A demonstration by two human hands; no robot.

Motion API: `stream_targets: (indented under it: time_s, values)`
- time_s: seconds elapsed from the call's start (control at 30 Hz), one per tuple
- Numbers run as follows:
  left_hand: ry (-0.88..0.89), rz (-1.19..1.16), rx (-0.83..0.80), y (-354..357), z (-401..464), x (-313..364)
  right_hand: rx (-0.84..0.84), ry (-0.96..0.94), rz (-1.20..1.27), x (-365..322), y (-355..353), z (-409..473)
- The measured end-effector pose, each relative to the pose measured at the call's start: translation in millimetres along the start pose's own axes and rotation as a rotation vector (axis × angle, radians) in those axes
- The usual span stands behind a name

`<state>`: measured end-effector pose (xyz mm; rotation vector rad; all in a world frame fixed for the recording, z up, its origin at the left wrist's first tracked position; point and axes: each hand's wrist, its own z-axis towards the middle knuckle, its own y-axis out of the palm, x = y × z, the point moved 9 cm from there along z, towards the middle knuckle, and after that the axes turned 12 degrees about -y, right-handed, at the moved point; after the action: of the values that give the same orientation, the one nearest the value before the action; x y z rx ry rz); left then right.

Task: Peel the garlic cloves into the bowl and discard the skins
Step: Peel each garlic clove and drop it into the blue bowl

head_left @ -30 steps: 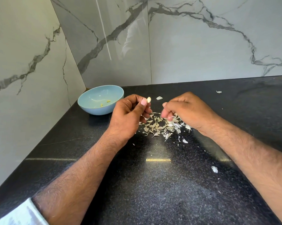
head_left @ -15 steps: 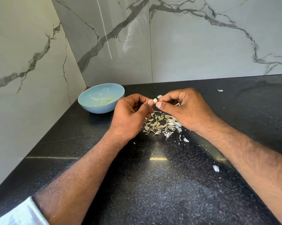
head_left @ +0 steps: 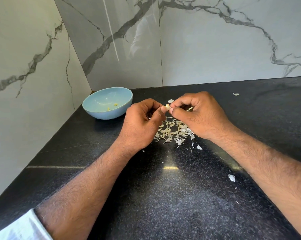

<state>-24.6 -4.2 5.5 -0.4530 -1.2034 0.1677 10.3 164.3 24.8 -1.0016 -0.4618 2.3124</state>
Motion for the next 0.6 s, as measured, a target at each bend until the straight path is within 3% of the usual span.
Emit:
stream_targets:
  time_s: [0.2, 0.37, 0.5, 0.6]
  values:
    - [-0.181, -0.28, -0.103, 9, 5, -18, -0.011, 0.078, 0.083, 6, -1, 0]
    - [-0.283, -0.509, -0.142, 10, 7, -23, -0.006, 0.186, -0.09, 24, -16, 0]
    - [-0.33, -0.581, -0.176, 9, 7, -26, -0.118, 0.069, -0.082, 11, -7, 1]
    - [-0.355, -0.591, -0.19, 9, 8, -27, -0.122, 0.095, -0.004, 11, -7, 3]
